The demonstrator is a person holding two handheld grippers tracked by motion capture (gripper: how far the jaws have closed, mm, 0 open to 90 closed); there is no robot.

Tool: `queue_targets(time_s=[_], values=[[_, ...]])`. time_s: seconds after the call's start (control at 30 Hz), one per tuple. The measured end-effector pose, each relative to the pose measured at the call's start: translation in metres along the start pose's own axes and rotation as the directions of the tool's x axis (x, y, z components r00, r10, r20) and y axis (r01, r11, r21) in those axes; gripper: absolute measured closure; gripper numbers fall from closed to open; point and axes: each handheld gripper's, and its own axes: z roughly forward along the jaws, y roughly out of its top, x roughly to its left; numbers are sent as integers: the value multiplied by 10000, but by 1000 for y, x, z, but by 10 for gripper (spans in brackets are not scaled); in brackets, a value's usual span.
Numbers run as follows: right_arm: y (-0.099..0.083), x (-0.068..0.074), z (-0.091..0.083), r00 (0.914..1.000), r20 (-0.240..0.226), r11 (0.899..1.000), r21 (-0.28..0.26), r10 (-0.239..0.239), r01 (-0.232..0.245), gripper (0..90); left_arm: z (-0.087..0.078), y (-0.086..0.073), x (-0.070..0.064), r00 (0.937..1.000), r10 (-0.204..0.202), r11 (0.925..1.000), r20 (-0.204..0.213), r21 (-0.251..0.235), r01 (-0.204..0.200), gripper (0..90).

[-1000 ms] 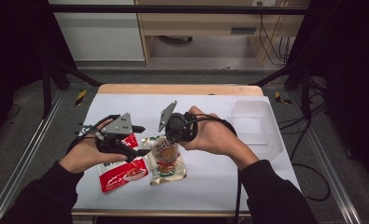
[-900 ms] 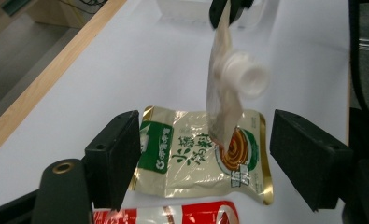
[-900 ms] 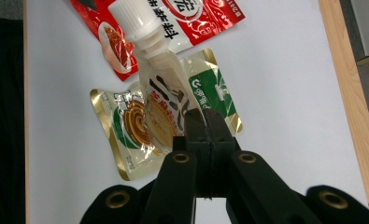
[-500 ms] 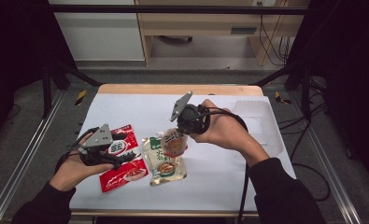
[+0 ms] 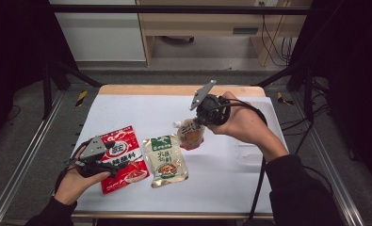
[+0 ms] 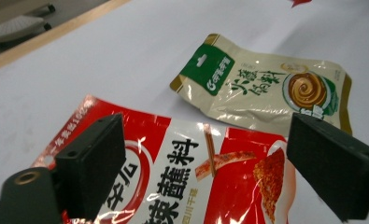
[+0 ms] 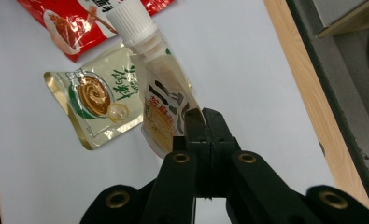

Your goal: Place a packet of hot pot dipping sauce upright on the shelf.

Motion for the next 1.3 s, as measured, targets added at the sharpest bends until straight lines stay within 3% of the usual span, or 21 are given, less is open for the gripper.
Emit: queue_targets(time_s=[0.13, 0.3, 0.53, 0.83, 1.03, 1.3], values=[[-6, -6, -5, 9998, 131, 9999, -15, 138, -138, 900, 3, -8, 2, 9998, -131, 9998, -166, 168, 134, 80], [-11, -13, -10, 9994, 274, 9998, 19, 214, -215, 900, 6, -13, 3, 9996, -271, 9991, -16, 313, 271, 69], [-19, -25, -23, 9971, 561, 9985, -155, 524, -516, 900, 7, -21, 0, 9993, -282, 9985, -252, 473, 294, 68], [-32, -29, -43, 9922, 920, 9962, -307, 845, -820, 900, 8, -22, -3, 9987, -182, 9985, -480, 514, 206, 68], [-46, -33, -62, 9863, 1257, 9940, -362, 1065, -1028, 900, 7, -24, 0, 9978, -257, 9981, -610, 540, 290, 68], [-80, -36, -84, 9739, 1652, 9877, -393, 1559, -1515, 900, 6, -24, 1, 9974, -235, 9987, -683, 443, 266, 68]])
